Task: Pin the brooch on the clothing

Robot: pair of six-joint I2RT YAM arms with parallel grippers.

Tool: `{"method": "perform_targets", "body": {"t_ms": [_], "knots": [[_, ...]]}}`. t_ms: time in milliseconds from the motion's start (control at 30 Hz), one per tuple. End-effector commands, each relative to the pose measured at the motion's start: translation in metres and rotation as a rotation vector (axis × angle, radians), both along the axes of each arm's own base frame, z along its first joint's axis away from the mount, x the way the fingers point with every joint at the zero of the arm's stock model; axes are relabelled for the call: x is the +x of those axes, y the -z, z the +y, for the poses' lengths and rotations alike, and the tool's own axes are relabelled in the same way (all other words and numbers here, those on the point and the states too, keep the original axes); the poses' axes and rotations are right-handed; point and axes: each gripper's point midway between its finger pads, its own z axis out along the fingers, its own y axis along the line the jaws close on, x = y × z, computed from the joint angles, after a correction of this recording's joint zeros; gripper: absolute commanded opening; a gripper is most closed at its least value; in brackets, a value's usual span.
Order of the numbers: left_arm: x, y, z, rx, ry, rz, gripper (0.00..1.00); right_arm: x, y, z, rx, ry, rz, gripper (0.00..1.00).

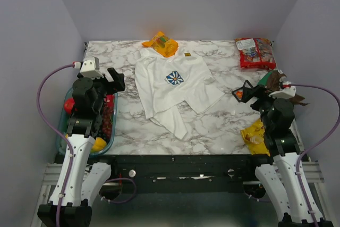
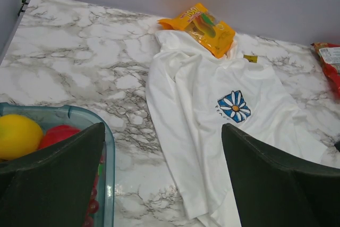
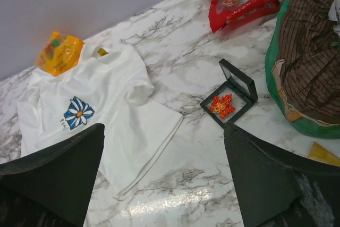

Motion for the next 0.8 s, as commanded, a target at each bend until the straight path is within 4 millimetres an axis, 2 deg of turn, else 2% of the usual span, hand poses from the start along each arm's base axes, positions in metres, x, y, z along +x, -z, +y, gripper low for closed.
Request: {"method": "perform_targets", "body": {"t_ms": [0, 200, 300, 433, 467, 533, 567, 633, 667, 700, 733, 767], "knots": [[-0.003, -0.011, 0.005, -0.011, -0.027, -0.011, 0.99, 0.001, -0.014, 0.007, -0.012, -0.043, -0.022, 1.0], [-0.005, -0.011, 0.019, -0.024, -0.109, -0.021, 0.99, 0.005, -0.013, 0.017, -0.016, -0.103, -0.004, 0.99], [-0.007, -0.011, 0.022, -0.027, -0.128, -0.027, 0.99, 0.007, -0.013, 0.028, 0.005, -0.158, -0.001, 0.98], [-0.007, -0.007, 0.018, -0.014, -0.097, -0.029, 0.99, 0.011, -0.014, 0.043, 0.007, -0.215, 0.007, 0.97], [-0.007, -0.007, 0.013, -0.009, -0.064, -0.029, 0.99, 0.009, -0.013, 0.053, 0.003, -0.252, 0.015, 0.97], [-0.005, -0.005, 0.008, 0.011, -0.032, -0.026, 0.99, 0.013, -0.011, 0.054, -0.016, -0.225, 0.041, 0.97], [-0.005, -0.003, 0.0, 0.004, 0.018, -0.024, 0.99, 0.011, -0.013, 0.064, -0.023, -0.256, 0.05, 0.97], [-0.003, 0.002, -0.007, 0.01, 0.059, -0.007, 0.99, 0.013, -0.015, 0.072, -0.036, -0.257, 0.059, 0.97], [-0.001, 0.006, -0.011, 0.009, 0.081, 0.005, 0.98, 0.015, -0.009, 0.089, -0.046, -0.303, 0.082, 0.97], [0.002, 0.012, -0.02, 0.003, 0.121, 0.03, 0.97, 0.018, -0.014, 0.097, -0.05, -0.315, 0.077, 0.96], [0.002, 0.016, -0.025, 0.003, 0.146, 0.045, 0.97, 0.022, -0.01, 0.102, -0.067, -0.304, 0.09, 0.96], [0.004, 0.018, -0.028, 0.008, 0.161, 0.062, 0.97, 0.025, 0.0, 0.125, -0.089, -0.355, 0.125, 0.97]]}}
